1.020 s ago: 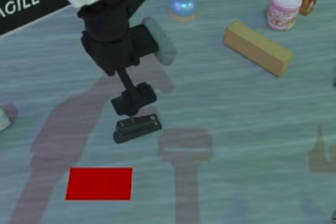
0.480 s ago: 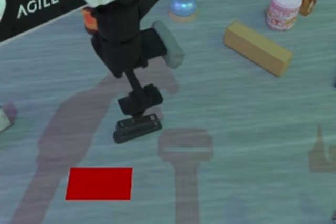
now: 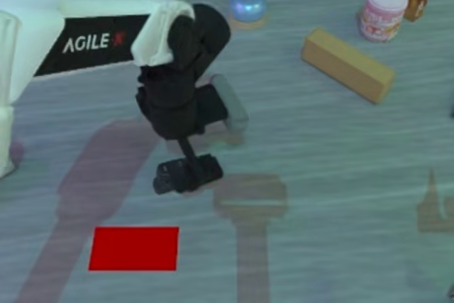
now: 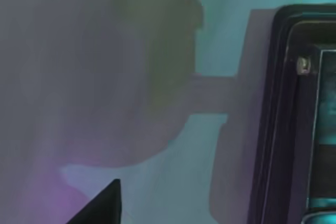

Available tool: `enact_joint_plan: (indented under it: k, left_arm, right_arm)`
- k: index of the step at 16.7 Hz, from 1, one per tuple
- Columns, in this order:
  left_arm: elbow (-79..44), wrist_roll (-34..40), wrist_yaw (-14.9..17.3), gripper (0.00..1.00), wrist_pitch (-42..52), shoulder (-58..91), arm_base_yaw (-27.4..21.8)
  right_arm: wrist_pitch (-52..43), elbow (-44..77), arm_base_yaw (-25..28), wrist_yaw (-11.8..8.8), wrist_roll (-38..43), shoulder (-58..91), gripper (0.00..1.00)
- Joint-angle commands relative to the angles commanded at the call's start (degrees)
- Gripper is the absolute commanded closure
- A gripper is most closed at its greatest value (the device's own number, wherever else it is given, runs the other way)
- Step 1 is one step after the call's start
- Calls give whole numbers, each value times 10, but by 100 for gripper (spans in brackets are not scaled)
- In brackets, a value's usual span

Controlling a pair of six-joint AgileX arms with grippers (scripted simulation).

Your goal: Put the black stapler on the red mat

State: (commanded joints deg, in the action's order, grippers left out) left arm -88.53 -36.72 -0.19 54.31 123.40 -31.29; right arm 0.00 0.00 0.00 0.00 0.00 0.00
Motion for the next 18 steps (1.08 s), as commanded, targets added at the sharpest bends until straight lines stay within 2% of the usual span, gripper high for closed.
enact_joint_plan:
  k: [6,18]
  left_arm:
    - [21,-1,0,0,-26,10,0]
    - [21,-1,0,90,-26,10,0]
  right_arm:
    - [0,0,0,0,0,0,0]
    - [0,0,0,0,0,0,0]
